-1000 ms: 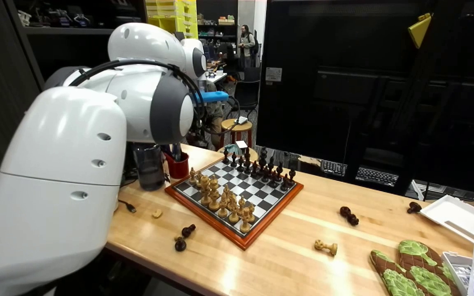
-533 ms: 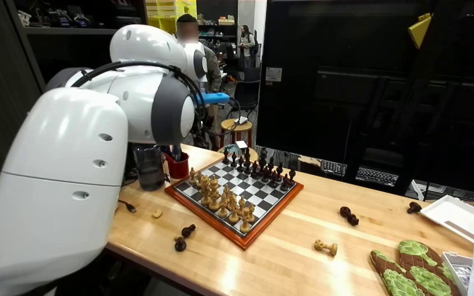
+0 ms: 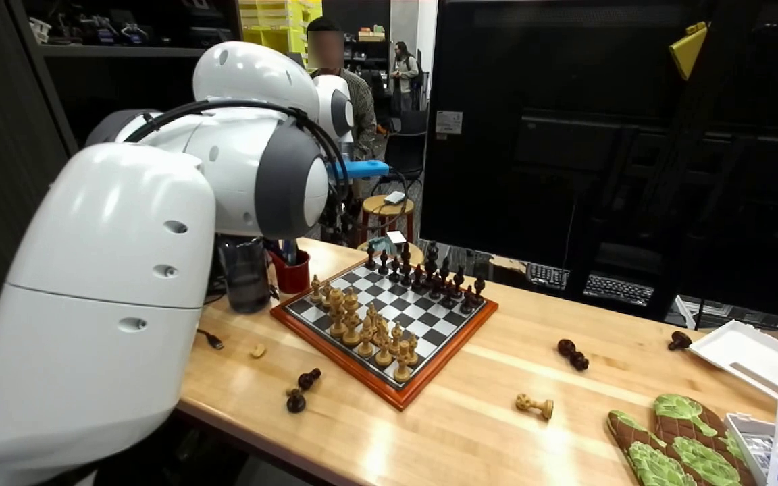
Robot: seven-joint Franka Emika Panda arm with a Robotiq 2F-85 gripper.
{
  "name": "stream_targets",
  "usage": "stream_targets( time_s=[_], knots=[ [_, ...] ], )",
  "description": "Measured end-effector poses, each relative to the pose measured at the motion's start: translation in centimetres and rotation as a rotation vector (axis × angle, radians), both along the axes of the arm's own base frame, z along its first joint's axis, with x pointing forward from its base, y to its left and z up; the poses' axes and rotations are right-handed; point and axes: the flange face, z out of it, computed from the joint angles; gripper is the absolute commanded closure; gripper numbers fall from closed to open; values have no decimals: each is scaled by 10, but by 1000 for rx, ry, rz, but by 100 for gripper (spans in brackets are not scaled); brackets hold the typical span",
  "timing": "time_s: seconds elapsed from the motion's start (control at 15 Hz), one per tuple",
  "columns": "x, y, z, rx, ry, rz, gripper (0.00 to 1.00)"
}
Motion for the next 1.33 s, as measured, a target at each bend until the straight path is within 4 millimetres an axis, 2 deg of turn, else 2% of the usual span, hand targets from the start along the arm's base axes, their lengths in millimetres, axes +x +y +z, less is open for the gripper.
stream_targets(
  time_s=[0.47,0.87,0.93,1.13,1.33],
  knots=[
    [-13,-34,-7,1,-31,-22,93],
    [-46,-69,-22,74,-16,38,93],
    [-53,-74,-24,91,-8,50,71],
    [-71,-85,-23,111,6,70,71],
    [-75,-85,-22,110,6,75,71]
  ],
)
